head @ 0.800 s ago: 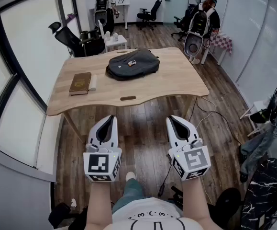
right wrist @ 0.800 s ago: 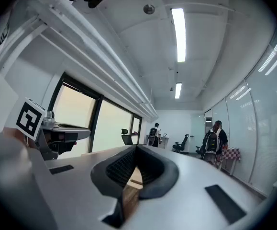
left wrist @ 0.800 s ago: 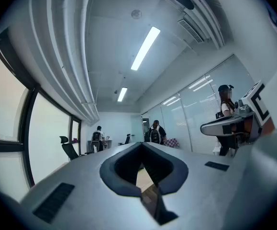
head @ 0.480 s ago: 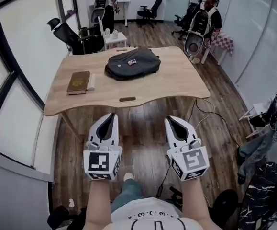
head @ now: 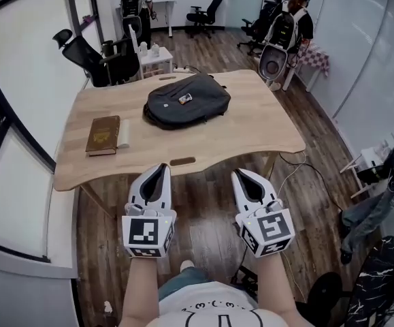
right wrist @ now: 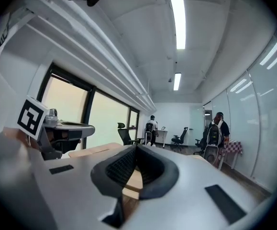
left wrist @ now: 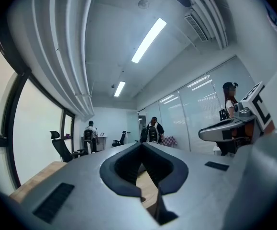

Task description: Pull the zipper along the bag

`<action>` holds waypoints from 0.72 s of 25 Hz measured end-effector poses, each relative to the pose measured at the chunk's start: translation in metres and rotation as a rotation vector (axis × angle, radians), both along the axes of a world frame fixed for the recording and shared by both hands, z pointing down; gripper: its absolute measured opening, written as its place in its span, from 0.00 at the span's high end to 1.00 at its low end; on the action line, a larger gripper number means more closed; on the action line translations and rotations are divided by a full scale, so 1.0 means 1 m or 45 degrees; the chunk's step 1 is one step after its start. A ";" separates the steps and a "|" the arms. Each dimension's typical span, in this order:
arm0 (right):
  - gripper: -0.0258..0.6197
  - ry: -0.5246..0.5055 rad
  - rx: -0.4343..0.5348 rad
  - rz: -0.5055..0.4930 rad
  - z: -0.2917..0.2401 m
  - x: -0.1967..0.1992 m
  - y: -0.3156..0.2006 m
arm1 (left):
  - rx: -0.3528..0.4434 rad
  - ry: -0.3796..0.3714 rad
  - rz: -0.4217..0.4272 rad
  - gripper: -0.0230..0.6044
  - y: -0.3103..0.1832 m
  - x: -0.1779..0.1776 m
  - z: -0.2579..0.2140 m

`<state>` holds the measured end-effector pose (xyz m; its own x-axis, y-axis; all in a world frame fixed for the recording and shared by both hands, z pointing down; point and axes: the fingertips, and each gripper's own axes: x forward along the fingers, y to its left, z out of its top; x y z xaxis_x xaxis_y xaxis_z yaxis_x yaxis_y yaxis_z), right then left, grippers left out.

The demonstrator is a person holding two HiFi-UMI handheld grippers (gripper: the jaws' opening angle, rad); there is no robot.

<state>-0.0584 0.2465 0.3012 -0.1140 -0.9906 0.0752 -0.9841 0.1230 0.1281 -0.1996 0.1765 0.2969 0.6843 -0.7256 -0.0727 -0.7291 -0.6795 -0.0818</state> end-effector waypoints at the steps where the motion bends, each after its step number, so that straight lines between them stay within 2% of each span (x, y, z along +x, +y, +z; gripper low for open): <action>1: 0.88 -0.030 0.002 0.013 0.000 0.001 -0.013 | -0.001 -0.004 0.008 0.94 -0.011 0.000 0.001; 3: 0.88 -0.060 0.005 0.029 0.001 0.002 -0.037 | -0.004 -0.003 0.020 0.94 -0.032 -0.001 0.003; 10: 0.88 -0.025 -0.031 0.054 0.005 0.002 -0.095 | -0.040 0.014 0.021 0.94 -0.087 -0.006 0.016; 18: 0.88 -0.029 -0.041 0.028 0.013 0.021 -0.143 | -0.064 0.002 0.000 0.94 -0.130 0.013 0.027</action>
<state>-0.0377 0.1032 0.3146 -0.0944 -0.9900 0.1049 -0.9892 0.1051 0.1023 -0.1866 0.0461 0.3240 0.6841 -0.7284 -0.0374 -0.7293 -0.6826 -0.0467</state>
